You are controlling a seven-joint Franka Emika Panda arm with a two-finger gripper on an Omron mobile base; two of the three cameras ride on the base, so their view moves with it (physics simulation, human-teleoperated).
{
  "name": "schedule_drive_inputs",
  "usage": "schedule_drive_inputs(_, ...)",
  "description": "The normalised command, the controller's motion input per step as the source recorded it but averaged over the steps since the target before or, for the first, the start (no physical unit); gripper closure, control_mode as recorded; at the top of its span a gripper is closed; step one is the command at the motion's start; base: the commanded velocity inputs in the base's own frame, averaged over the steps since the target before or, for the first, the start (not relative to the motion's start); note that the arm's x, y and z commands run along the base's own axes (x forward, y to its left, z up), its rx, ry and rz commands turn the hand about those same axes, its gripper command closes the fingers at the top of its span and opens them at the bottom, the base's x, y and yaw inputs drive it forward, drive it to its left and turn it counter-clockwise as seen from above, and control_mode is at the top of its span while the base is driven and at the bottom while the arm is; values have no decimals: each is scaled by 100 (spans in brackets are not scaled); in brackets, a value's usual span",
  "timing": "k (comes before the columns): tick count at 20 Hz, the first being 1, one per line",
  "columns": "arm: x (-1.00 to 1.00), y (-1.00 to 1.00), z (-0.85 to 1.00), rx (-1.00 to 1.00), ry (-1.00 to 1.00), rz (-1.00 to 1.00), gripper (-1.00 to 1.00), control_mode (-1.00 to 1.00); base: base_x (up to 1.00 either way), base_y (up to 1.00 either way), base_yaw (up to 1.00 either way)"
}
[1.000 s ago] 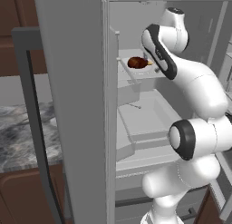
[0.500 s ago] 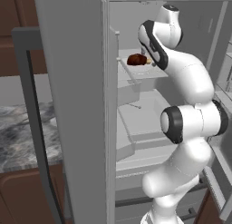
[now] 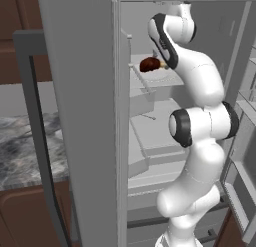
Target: Retrieve the steak from the fridge and place it on the saucepan with marinade on the stove.
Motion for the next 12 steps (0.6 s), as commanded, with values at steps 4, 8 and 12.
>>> schedule_drive_inputs(4, 0, 25, -15, 0, 2, -11, -100, -100, 0, 0, 0)
schedule_drive_inputs(8, -1, 20, -38, 0, -2, -11, -100, -100, 0, 0, 0)
schedule_drive_inputs(12, 0, 21, -50, 0, -10, -8, -100, -100, 0, 0, 0)
